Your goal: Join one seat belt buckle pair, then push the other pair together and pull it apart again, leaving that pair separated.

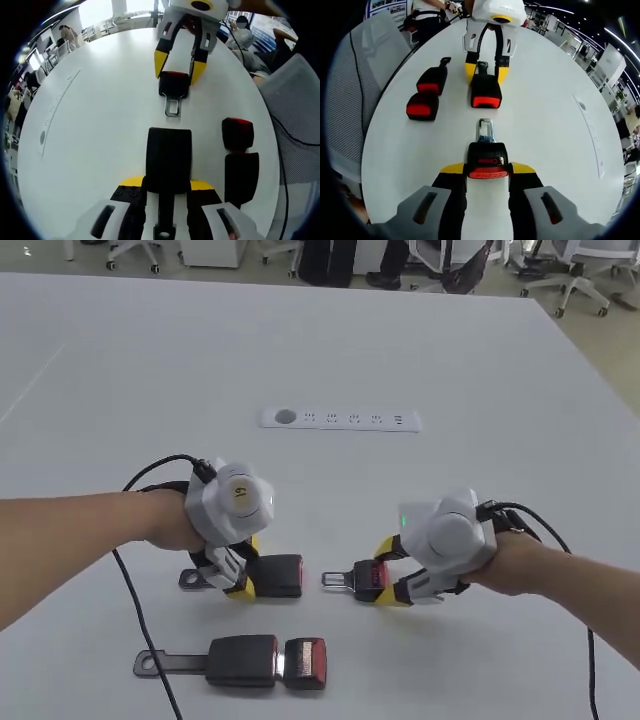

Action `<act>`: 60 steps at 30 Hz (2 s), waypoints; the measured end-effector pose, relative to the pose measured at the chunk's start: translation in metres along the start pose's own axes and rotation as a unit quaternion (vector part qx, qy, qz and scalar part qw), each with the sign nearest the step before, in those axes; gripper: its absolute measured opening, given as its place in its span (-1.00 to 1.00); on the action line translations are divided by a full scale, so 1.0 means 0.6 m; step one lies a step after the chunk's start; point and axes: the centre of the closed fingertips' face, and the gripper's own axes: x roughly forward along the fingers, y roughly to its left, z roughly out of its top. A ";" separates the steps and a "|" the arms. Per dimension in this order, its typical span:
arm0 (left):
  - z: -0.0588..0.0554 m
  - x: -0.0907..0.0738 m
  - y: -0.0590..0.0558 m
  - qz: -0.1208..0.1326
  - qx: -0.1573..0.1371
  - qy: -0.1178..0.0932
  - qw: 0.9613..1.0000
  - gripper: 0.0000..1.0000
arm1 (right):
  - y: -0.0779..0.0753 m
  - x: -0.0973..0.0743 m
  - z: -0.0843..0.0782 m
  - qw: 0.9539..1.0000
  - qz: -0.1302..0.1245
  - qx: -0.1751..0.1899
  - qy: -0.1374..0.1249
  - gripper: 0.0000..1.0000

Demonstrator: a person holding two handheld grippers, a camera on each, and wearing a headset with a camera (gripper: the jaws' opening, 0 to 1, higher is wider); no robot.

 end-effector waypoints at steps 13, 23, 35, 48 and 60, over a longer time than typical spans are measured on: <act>-0.001 0.002 0.002 -0.003 0.005 0.007 1.000 -0.38 | -0.006 0.013 0.021 1.000 0.001 -0.007 -0.005 -0.40; -0.001 0.001 0.001 -0.002 0.003 0.008 1.000 -0.38 | -0.003 0.022 0.040 1.000 0.005 -0.013 -0.006 -0.40; -0.001 0.001 0.001 -0.002 0.003 0.009 1.000 -0.38 | -0.002 0.029 0.052 1.000 0.012 -0.019 -0.009 -0.40; -0.004 0.004 0.004 0.000 -0.003 0.005 1.000 -0.38 | -0.001 0.035 0.056 1.000 0.017 -0.016 -0.011 -0.41; 0.000 0.002 0.000 0.000 -0.005 0.002 1.000 -0.38 | -0.003 0.037 0.053 1.000 0.014 -0.004 -0.024 -0.41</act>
